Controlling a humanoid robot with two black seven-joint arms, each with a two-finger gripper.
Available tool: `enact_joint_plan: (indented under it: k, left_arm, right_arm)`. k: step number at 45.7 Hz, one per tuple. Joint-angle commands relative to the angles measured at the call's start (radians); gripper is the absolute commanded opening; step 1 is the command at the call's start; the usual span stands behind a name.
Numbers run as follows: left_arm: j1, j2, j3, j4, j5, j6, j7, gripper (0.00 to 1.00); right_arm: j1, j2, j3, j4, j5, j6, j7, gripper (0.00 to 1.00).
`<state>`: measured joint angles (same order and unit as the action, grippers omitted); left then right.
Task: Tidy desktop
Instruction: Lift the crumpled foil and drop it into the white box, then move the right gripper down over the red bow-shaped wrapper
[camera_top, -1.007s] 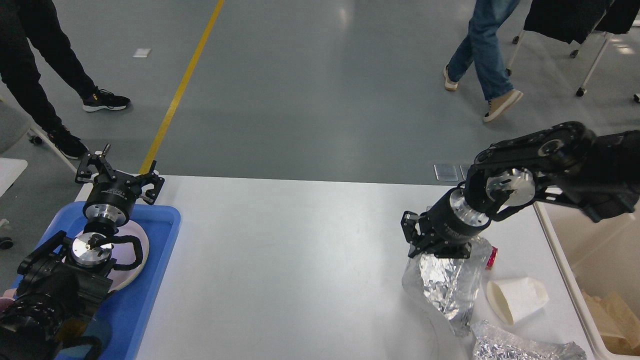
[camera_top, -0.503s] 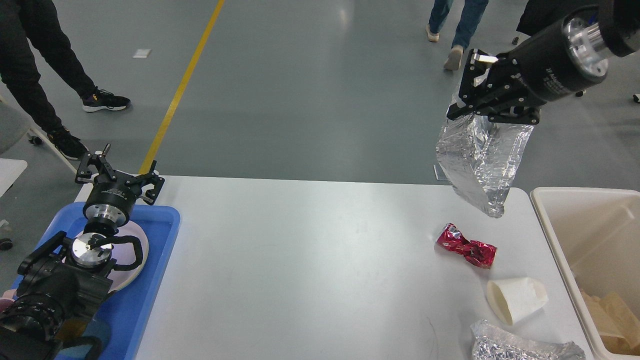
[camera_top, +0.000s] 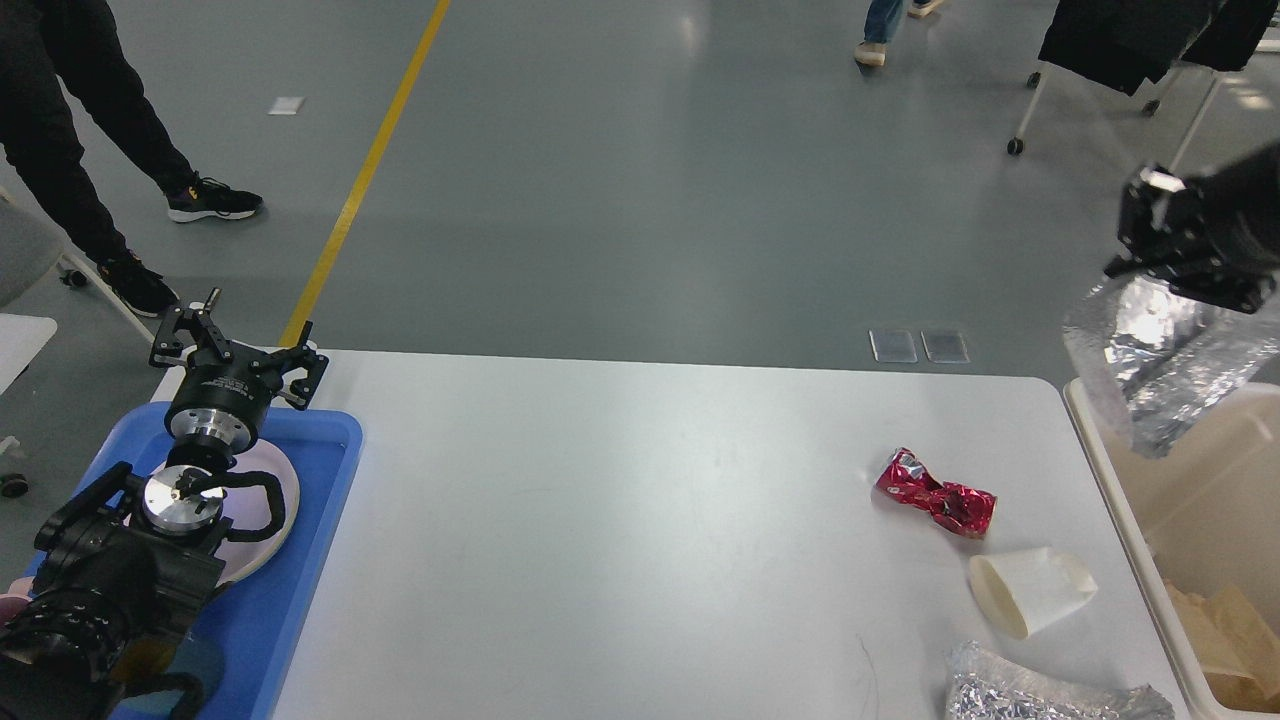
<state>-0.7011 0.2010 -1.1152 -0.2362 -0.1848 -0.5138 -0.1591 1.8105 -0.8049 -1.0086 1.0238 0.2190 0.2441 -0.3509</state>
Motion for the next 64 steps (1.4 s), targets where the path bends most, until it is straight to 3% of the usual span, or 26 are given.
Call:
enact_joint_plan:
  k: [1, 4, 7, 9, 12, 13, 29, 40, 48, 57, 64]
  left_arm:
    - [0.0, 0.0, 0.0, 0.0, -0.001, 0.0, 0.0, 0.96]
    - [0.0, 0.0, 0.0, 0.0, 0.001, 0.0, 0.0, 0.96]
    - [0.0, 0.0, 0.0, 0.0, -0.001, 0.0, 0.0, 0.96]
    - [0.0, 0.0, 0.0, 0.0, -0.001, 0.001, 0.0, 0.96]
    - [0.0, 0.0, 0.0, 0.0, 0.001, 0.0, 0.0, 0.96]
    - [0.0, 0.0, 0.0, 0.0, 0.001, 0.0, 0.001, 0.96]
    - [0.0, 0.0, 0.0, 0.0, -0.001, 0.0, 0.0, 0.96]
    - [0.0, 0.0, 0.0, 0.0, -0.001, 0.0, 0.0, 0.96]
    - [0.0, 0.0, 0.0, 0.0, -0.001, 0.0, 0.0, 0.96]
    - [0.0, 0.0, 0.0, 0.0, 0.001, 0.0, 0.0, 0.96]
    - [0.0, 0.0, 0.0, 0.0, -0.001, 0.0, 0.0, 0.96]
  right_arm:
    - [-0.238, 0.006, 0.025, -0.094, 0.002, -0.213, 0.003, 0.0]
    - [-0.351, 0.018, 0.062, -0.164, 0.003, -0.264, 0.003, 0.05]
    - [-0.471, 0.049, 0.093, -0.252, 0.002, -0.288, 0.003, 0.25]
    - [-0.543, 0.079, 0.107, -0.319, 0.002, -0.295, 0.003, 0.49]
    - [-0.62, 0.122, 0.114, -0.421, 0.002, -0.295, 0.003, 0.97]
    - [-0.637, 0.134, 0.116, -0.451, 0.003, -0.295, 0.003, 1.0]
    - [-0.711, 0.191, 0.116, -0.496, 0.008, -0.282, 0.003, 1.0]
    - [-0.413, 0.259, -0.007, -0.292, -0.027, -0.241, 0.003, 1.0]
    - [-0.14, 0.371, -0.099, -0.104, -0.046, -0.043, 0.004, 1.0]
    - [0.154, 0.429, -0.059, 0.082, -0.03, 0.285, 0.013, 1.0]
    - [0.331, 0.441, -0.048, 0.2, -0.021, 0.414, 0.013, 1.0]
